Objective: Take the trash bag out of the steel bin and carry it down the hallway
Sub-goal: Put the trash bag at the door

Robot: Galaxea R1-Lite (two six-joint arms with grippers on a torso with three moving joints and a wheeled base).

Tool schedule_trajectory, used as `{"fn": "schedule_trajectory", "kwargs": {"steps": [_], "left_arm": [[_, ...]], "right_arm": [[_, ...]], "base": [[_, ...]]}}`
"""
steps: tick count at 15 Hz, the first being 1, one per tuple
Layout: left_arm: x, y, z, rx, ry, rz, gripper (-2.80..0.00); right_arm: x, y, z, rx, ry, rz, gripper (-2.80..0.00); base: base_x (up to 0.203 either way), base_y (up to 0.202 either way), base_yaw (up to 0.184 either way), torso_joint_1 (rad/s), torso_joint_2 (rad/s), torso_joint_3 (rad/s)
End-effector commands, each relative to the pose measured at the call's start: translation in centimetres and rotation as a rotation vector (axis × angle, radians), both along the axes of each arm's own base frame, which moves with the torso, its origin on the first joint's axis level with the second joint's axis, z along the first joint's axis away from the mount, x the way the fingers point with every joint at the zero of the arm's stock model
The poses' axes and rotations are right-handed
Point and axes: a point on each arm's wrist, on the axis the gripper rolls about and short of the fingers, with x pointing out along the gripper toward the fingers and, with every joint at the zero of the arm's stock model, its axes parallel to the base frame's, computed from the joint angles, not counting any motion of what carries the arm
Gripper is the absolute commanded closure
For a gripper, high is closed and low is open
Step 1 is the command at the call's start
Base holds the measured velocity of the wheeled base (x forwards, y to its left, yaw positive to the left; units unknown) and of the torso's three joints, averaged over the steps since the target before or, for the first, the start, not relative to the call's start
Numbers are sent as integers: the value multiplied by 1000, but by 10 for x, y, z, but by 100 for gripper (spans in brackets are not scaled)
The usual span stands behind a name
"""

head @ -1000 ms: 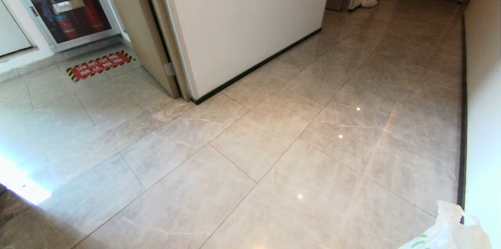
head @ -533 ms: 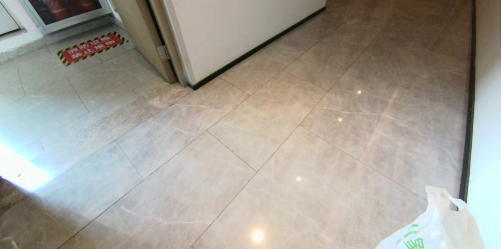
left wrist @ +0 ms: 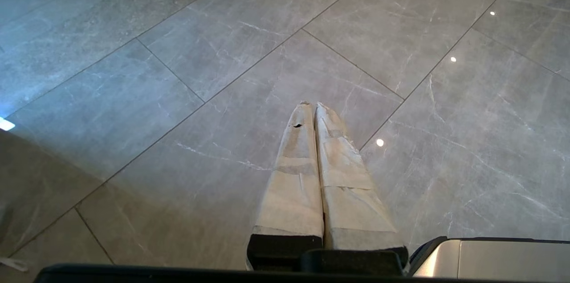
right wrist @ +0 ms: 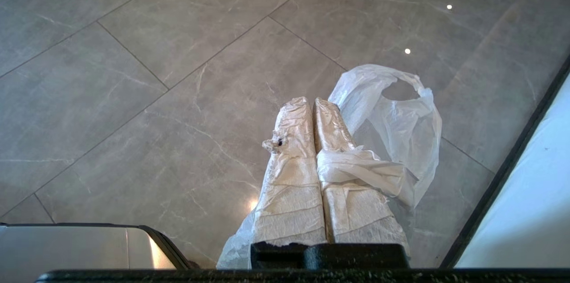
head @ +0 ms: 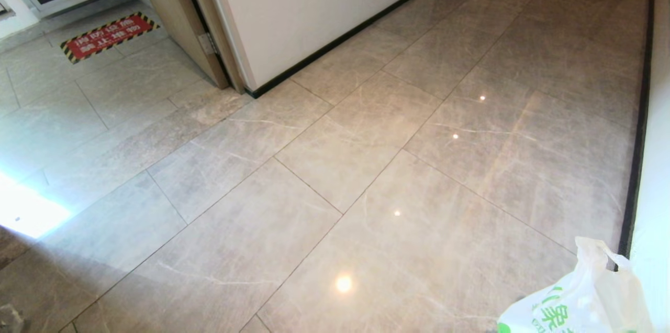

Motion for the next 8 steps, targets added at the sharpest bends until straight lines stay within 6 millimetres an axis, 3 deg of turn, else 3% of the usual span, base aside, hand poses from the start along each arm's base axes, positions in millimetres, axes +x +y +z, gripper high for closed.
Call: {"fn": "schedule_trajectory", "kwargs": {"steps": [1,4,6,8], "left_arm": [[0,0,0,0,0,0,0],[0,0,0,0,0,0,0],[0,0,0,0,0,0,0],[0,0,0,1,0,0,0]], "right_arm": [[0,0,0,7,-1,-1,0],[-3,0,10,9,-17,-5,0],[-7,0,39,7,15,-1,0],[2,0,72,5,146,-4,0]], "base": [[0,0,0,7,5,-64],[0,0,0,1,1,-22],[0,0,0,0,0,0],[0,0,0,0,0,0]]}}
